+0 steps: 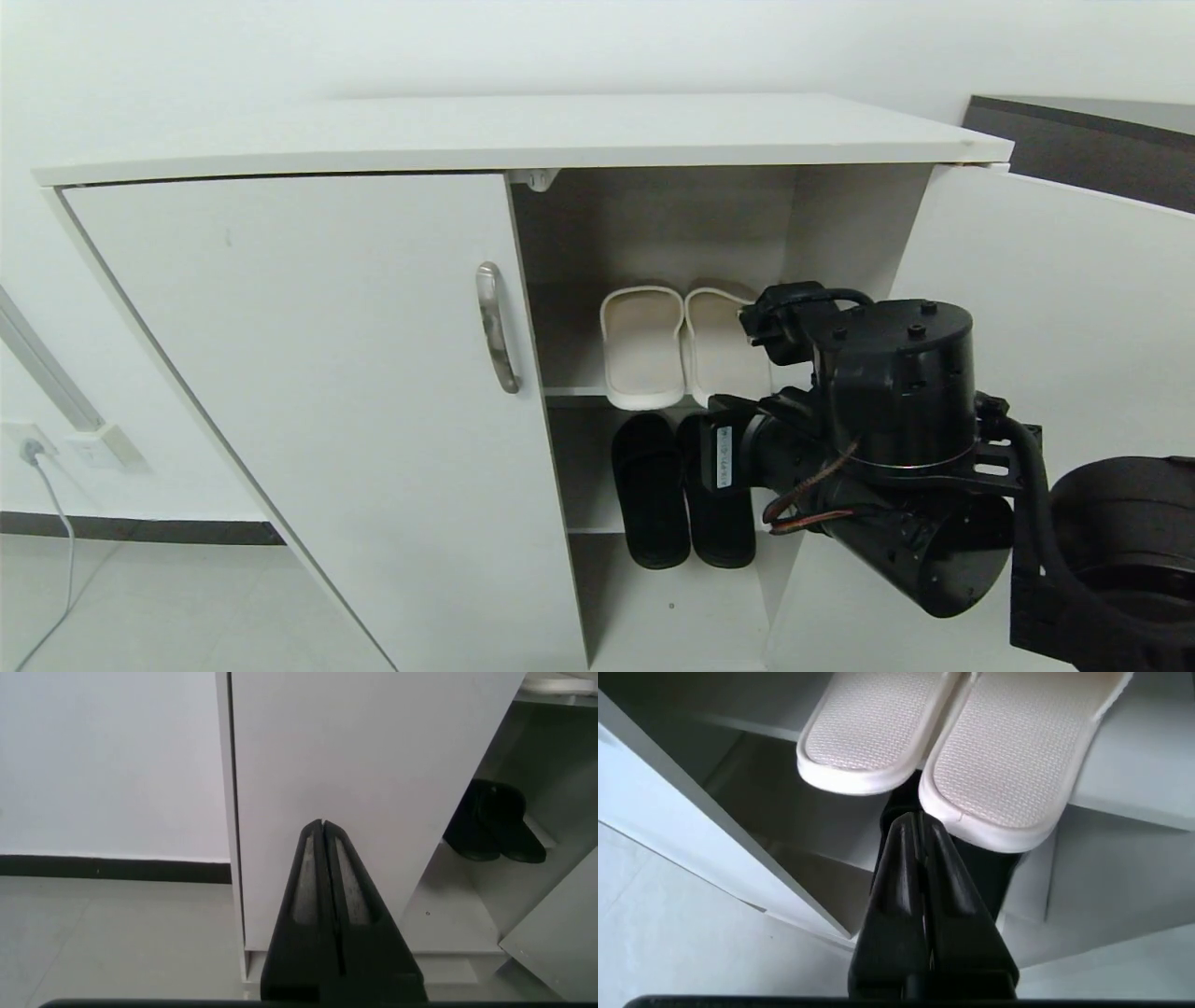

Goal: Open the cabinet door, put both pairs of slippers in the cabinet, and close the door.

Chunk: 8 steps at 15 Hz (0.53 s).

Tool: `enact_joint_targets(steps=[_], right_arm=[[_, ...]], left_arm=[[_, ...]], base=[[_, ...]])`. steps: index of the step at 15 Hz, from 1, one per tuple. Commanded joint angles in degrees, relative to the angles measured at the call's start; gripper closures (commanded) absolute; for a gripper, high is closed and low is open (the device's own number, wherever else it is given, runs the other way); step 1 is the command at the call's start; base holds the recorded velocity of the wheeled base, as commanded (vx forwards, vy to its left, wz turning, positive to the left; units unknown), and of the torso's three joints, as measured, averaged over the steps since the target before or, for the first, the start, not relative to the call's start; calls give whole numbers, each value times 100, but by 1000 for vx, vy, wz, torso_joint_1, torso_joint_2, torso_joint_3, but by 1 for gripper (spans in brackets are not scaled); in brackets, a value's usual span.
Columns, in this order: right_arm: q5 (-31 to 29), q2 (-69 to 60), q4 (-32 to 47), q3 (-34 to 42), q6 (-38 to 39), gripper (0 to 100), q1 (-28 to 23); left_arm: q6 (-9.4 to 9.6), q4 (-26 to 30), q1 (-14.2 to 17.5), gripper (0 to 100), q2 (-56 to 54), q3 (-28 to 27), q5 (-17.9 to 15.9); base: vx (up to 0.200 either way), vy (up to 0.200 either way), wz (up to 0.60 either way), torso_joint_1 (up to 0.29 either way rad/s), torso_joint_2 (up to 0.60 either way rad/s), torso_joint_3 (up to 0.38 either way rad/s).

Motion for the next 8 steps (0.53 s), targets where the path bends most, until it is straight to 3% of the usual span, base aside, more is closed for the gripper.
enact_joint_targets(steps=[1, 8], right_arm=[[2, 48, -58, 82, -36, 100, 6], [2, 39, -76, 223, -44, 100, 6]], left_arm=[[-4, -4, 1, 100, 0, 1, 1], [-13, -4, 1, 100, 9, 1, 10]], base=[[-200, 0, 0, 17, 7, -2], [-200, 0, 0, 2, 4, 5]])
